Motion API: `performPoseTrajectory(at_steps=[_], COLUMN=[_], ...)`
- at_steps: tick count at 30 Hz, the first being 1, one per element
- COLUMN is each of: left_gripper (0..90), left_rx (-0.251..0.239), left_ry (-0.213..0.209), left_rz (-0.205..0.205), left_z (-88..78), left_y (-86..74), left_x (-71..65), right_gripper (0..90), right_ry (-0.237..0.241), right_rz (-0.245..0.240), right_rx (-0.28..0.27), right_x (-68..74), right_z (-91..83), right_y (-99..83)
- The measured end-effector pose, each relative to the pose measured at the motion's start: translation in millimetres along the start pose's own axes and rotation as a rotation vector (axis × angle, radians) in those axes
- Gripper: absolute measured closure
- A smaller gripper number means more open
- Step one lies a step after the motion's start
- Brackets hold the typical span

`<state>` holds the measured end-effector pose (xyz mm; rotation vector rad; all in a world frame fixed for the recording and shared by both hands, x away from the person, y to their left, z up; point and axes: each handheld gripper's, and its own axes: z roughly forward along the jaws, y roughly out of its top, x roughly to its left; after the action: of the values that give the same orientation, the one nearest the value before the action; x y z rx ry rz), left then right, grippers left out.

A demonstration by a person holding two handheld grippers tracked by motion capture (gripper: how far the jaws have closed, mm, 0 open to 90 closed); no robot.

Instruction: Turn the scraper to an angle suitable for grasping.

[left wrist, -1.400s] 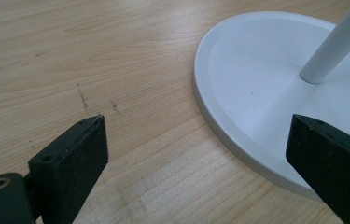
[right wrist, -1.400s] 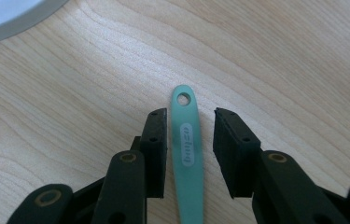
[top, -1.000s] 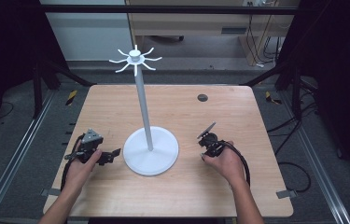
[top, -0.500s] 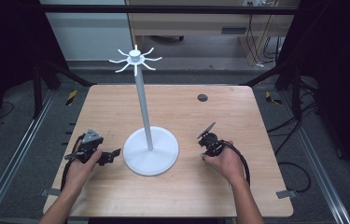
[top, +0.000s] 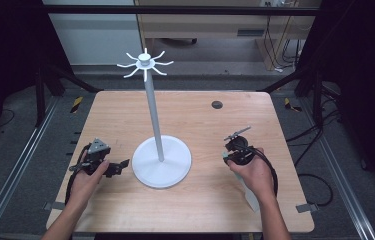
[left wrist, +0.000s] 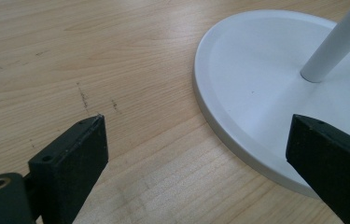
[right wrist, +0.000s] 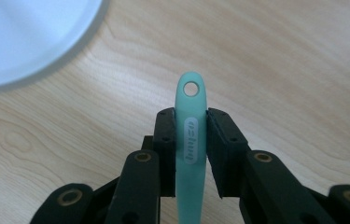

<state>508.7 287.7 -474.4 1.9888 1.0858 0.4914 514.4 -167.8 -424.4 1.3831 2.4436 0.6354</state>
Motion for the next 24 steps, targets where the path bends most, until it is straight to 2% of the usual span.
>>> performPoseTrajectory(at_steps=[4, 9, 16, 18, 19, 24], left_gripper=[5.4, 5.4, 5.4, 5.3, 5.4, 5.4], left_rx=[0.000, -0.001, -0.001, -0.002, -0.001, -0.002], left_ry=[0.003, 0.005, 0.005, 0.005, 0.005, 0.005], left_rz=[0.001, -0.003, -0.004, -0.004, -0.004, -0.005], left_z=[-0.4, -1.0, -0.8, -0.9, -0.9, -1.3], left_y=[-0.1, -0.5, -0.7, -0.7, -0.7, -0.8], left_x=[0.8, 1.0, 1.4, 1.4, 1.4, 1.7], right_gripper=[74.3, 74.4, 74.6, 74.6, 74.7, 74.7], right_ry=[-0.015, -0.036, -0.033, -0.026, -0.019, -0.009], right_rz=[0.007, 0.026, 0.048, 0.053, 0.063, 0.069], right_rx=[-0.096, -0.176, -0.244, -0.263, -0.288, -0.330], right_x=[-4.1, -8.2, -13.0, -14.0, -14.4, -13.8], right_z=[-16.7, -30.4, -42.6, -48.0, -54.9, -66.3], right_y=[-2.7, -6.3, -9.6, -9.9, -9.6, -7.8])
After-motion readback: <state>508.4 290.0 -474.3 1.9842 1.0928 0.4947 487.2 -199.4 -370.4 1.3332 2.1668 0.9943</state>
